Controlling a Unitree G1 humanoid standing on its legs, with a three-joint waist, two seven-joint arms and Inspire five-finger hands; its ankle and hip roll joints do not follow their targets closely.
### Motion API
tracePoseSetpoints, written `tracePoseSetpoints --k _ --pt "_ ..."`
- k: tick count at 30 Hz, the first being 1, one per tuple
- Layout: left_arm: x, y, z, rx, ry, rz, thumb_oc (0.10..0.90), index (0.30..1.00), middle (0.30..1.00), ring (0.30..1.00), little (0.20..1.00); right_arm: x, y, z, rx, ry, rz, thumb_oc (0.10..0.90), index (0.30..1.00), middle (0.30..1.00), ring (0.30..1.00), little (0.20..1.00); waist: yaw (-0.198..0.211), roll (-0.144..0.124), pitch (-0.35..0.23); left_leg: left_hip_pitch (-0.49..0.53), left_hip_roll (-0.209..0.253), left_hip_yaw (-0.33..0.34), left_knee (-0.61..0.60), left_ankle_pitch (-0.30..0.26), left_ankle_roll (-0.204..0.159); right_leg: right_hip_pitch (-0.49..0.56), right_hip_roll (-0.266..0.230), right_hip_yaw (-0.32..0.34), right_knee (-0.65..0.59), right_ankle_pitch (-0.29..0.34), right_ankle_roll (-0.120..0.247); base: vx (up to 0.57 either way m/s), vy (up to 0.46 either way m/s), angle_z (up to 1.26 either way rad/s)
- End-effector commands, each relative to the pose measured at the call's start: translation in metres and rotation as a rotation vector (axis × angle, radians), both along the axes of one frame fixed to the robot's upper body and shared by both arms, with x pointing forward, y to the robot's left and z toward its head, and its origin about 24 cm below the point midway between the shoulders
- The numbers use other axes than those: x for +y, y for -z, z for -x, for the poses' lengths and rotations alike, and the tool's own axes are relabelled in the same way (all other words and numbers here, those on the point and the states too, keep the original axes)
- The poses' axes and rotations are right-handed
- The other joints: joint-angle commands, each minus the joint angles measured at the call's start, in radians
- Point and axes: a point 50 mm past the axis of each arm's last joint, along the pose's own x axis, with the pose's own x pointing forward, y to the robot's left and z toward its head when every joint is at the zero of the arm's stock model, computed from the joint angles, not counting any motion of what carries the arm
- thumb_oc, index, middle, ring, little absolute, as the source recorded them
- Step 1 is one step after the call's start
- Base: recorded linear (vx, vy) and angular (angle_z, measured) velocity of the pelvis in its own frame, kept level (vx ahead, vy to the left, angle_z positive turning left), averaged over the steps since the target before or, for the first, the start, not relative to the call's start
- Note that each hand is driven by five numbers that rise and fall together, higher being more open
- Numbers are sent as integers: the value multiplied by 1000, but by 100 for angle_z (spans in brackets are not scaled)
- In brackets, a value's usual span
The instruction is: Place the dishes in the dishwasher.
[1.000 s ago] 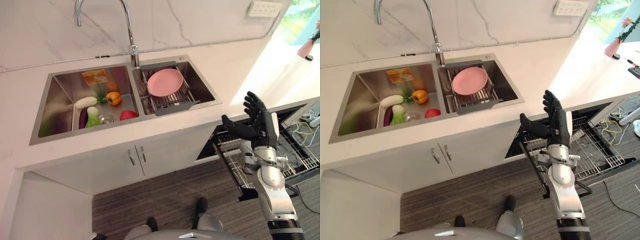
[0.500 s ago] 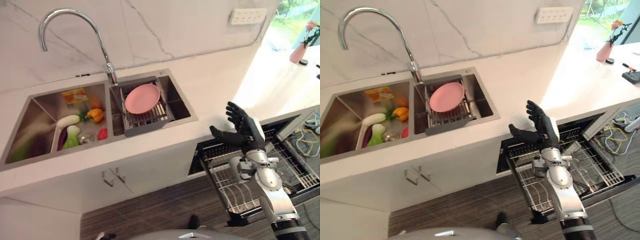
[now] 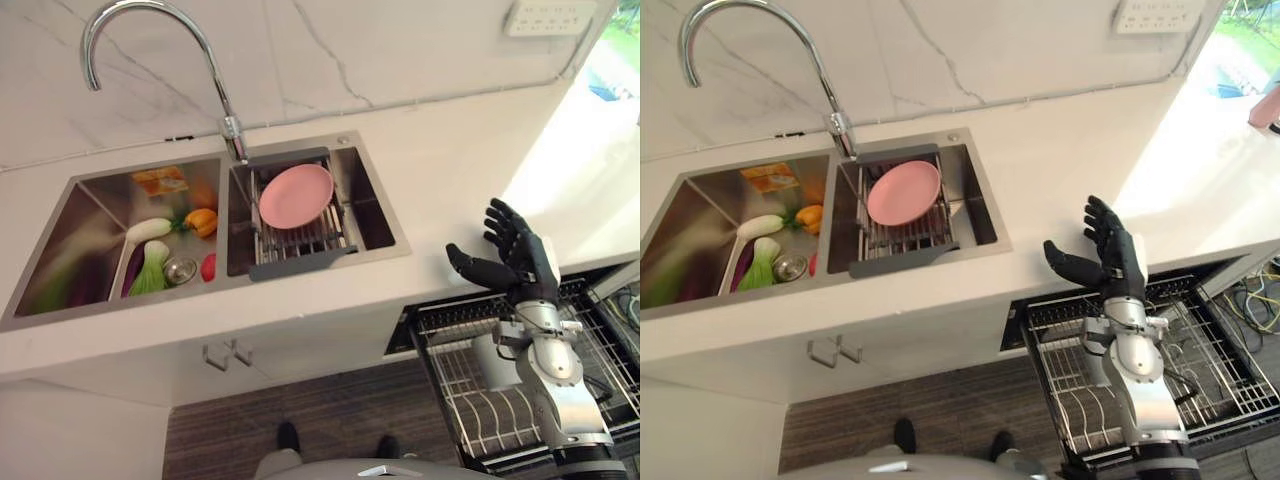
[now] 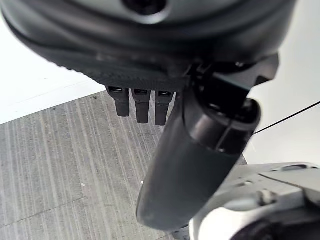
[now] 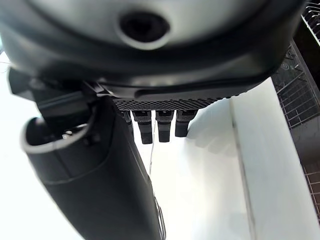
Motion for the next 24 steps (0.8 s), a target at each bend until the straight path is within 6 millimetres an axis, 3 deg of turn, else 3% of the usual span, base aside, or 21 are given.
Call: tracePoseSetpoints --k 1,2,3,6,9,10,11,14,16,19,20,24 --pt "39 -10 -9 -5 -3 -104 800 900 900 900 900 20 -38 -13 -189 -118 64 800 900 900 900 900 35 -22 -27 33 -48 8 53 -155 53 -77 -204 38 285 -33 113 32 234 3" --pt "39 -10 -9 -5 -3 -104 800 900 900 900 900 20 -38 -13 -190 -118 64 800 900 900 900 900 35 -23 -27 33 -50 8 54 -155 54 -79 -205 39 288 -34 114 49 271 5" --pt "39 -10 -11 -8 10 -101 800 900 900 900 900 21 -38 -13 -189 -121 66 800 900 900 900 900 24 -21 -17 50 -70 -4 53 -164 77 -112 -225 71 387 8 127 29 195 11" --pt "40 -11 -14 -12 28 -100 800 900 900 900 900 24 -38 -13 -198 -128 53 800 900 900 900 900 14 -12 -6 61 -76 -14 46 -163 90 -158 -208 116 465 25 128 15 137 24" --pt "43 -11 -14 -3 50 -109 800 900 900 900 900 25 -35 -12 -185 -127 60 800 900 900 900 900 14 -20 -15 78 -90 -28 29 -171 83 -130 -191 125 359 -24 115 47 -15 20" --pt "43 -11 -14 -3 50 -109 800 900 900 900 900 25 -35 -12 -185 -127 60 800 900 900 900 900 13 -18 -17 74 -88 -29 30 -169 82 -129 -188 123 352 -19 114 29 -58 15" --pt "45 -12 -12 1 40 -107 800 900 900 900 900 25 -37 -13 -186 -131 106 800 900 900 900 900 16 -25 -22 68 -89 -40 39 -171 74 -131 -184 157 244 0 110 29 -58 15" --pt "46 -12 -11 2 22 -108 800 900 900 900 900 27 -41 -13 -184 -142 227 800 900 900 900 900 24 -34 -27 78 -80 -36 39 -177 64 -117 -190 157 176 14 121 68 -128 9" --pt "45 -12 -12 -2 20 -108 800 900 900 900 900 29 -48 -14 -197 -178 301 800 900 900 900 900 33 -47 -51 74 -72 -34 35 -175 50 -80 -189 121 77 56 130 88 -146 12" --pt "42 -10 -11 6 34 -91 800 900 900 900 900 32 -48 -15 -185 -209 334 800 900 900 900 900 42 -54 -71 78 -64 -28 29 -173 41 -44 -179 99 24 60 131 74 -99 10" --pt "36 -9 -11 6 40 -75 800 900 900 900 900 36 -48 -18 -175 -245 394 800 900 900 900 900 50 -59 -88 85 -51 -28 22 -168 27 -9 -153 92 -33 55 126 117 -164 18" --pt "28 -7 -12 9 69 -54 800 900 900 900 900 38 -54 -23 -178 -263 539 800 900 900 900 900 56 -58 -103 95 -31 -31 14 -163 10 22 -127 86 -71 40 119 62 -102 -1"
